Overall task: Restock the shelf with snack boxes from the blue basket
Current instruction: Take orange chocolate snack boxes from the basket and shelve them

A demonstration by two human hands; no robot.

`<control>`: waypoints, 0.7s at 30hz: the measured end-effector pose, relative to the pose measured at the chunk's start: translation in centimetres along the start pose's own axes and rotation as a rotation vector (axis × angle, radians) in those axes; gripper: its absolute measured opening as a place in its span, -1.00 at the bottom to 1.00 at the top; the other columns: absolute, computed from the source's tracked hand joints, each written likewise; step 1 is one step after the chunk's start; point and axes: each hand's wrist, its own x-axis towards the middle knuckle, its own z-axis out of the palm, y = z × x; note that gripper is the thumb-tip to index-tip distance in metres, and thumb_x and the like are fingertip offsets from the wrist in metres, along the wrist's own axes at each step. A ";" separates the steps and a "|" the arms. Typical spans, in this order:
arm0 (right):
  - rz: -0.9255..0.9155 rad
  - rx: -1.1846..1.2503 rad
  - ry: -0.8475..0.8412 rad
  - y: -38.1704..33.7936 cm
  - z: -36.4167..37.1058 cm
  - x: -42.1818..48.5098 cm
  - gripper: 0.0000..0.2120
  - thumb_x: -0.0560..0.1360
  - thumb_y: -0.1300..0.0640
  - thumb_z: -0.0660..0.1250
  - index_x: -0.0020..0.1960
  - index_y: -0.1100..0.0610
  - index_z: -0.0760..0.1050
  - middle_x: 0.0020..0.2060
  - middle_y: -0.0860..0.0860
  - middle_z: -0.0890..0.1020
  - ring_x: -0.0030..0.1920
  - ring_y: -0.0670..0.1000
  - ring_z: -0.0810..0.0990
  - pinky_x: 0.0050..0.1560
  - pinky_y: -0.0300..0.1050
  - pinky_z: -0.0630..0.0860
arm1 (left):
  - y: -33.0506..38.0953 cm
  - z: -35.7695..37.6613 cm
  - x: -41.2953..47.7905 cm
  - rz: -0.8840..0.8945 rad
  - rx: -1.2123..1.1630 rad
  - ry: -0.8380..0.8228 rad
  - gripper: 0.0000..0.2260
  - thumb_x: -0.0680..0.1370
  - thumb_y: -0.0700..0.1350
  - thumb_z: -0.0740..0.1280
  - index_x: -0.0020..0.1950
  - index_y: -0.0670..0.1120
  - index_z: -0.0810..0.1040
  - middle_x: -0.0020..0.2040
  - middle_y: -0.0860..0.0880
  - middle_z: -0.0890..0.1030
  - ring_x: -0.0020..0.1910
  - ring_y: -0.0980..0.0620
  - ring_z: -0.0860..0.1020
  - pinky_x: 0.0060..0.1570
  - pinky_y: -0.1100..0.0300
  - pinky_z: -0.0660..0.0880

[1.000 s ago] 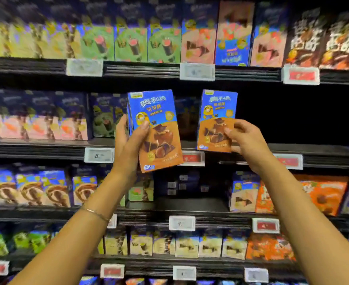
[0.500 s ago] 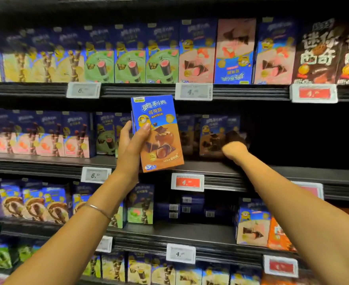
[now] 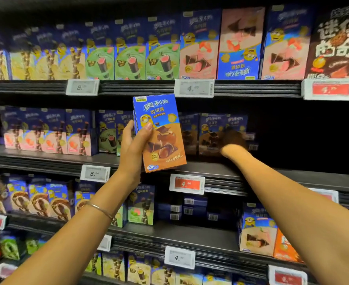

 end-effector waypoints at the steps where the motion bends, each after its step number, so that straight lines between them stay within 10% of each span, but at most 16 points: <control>1: 0.004 0.013 -0.008 0.0 0.0 -0.1 -0.63 0.64 0.05 0.21 0.36 0.22 0.44 0.30 0.27 0.57 0.29 0.28 0.56 0.24 0.08 0.49 | 0.0 0.0 -0.1 0.002 -0.004 0.007 -0.18 0.41 0.20 0.49 0.53 -0.22 0.37 0.32 -0.20 0.67 0.18 -0.20 0.71 0.09 -0.06 0.68; 7: 0.066 0.070 0.050 -1.4 -1.1 -1.5 -0.53 0.57 -0.10 0.28 0.36 0.17 0.49 0.34 0.22 0.53 0.34 0.26 0.51 0.32 0.11 0.44 | -0.5 0.1 -0.2 0.023 -0.010 0.016 -0.19 0.43 0.20 0.48 0.55 -0.18 0.34 0.29 -0.12 0.69 0.17 -0.14 0.73 0.05 0.02 0.69; 12: -0.025 0.702 0.247 -5.3 -3.2 -6.7 -0.55 0.51 -0.26 0.25 0.07 0.14 0.52 0.04 0.09 0.62 0.05 0.14 0.60 0.05 0.06 0.54 | -0.9 0.2 -0.1 0.034 -0.021 0.024 -0.21 0.43 0.19 0.49 0.53 -0.17 0.34 0.26 -0.10 0.70 0.17 -0.11 0.72 0.04 0.06 0.67; 17: -0.383 0.959 -0.231 -8.1 -5.0 -12.4 -0.48 0.43 -0.32 0.39 0.20 0.02 0.48 0.14 -0.08 0.63 0.09 -0.09 0.67 -0.09 -0.14 0.62 | -1.3 0.3 0.0 0.045 -0.018 0.031 -0.17 0.45 0.19 0.49 0.59 -0.17 0.29 0.34 -0.15 0.66 0.25 -0.16 0.69 0.18 -0.05 0.66; 21: -0.412 0.891 -0.231 -8.9 -4.5 -13.6 -0.57 0.50 -0.13 0.46 0.27 0.03 0.50 0.16 -0.05 0.65 0.08 -0.05 0.69 0.08 0.02 0.67 | -1.0 0.1 -0.2 0.031 0.069 0.013 0.07 0.33 0.51 0.49 0.61 -0.10 0.26 0.37 -0.09 0.65 0.28 -0.12 0.68 0.25 -0.15 0.64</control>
